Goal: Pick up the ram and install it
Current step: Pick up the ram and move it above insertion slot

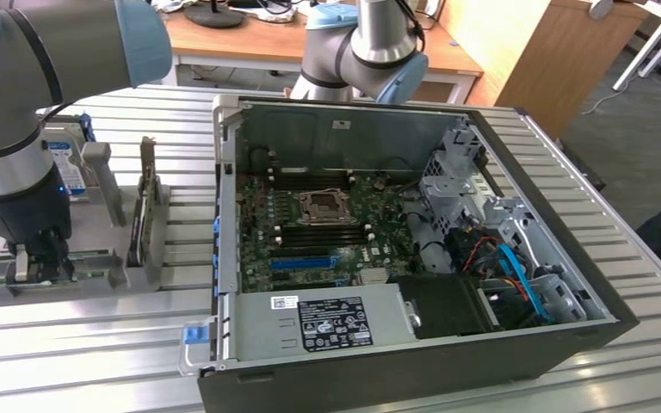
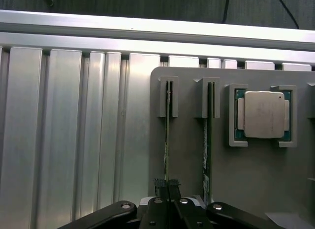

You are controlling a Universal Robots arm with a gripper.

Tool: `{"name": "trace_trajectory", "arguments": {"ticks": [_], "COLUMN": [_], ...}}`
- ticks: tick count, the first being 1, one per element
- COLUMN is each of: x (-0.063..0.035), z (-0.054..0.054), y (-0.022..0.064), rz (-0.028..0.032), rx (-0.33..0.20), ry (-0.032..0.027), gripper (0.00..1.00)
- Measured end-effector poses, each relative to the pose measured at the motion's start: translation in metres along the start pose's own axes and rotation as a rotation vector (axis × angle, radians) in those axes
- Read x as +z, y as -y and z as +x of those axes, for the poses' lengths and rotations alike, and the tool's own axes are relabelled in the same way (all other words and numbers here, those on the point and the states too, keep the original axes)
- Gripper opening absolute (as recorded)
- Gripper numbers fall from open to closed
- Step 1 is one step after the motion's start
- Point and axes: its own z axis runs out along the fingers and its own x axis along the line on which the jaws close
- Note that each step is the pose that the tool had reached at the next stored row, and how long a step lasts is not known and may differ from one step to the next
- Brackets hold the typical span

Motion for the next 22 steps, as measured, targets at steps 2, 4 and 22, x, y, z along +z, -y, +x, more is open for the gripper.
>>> {"name": "trace_trajectory", "arguments": {"ticks": [2,4,22], "x": [-0.0028,-0.0055,-0.0426], "z": [0.000,0.000,-0.001], "y": [-0.0001,-0.0002,-0.0019], "rz": [0.0000,0.0000,0.0001], "rx": [0.000,0.000,0.000], "ry": [0.0000,0.0001,0.0001], "gripper": [0.12,0.12,0.12]}}
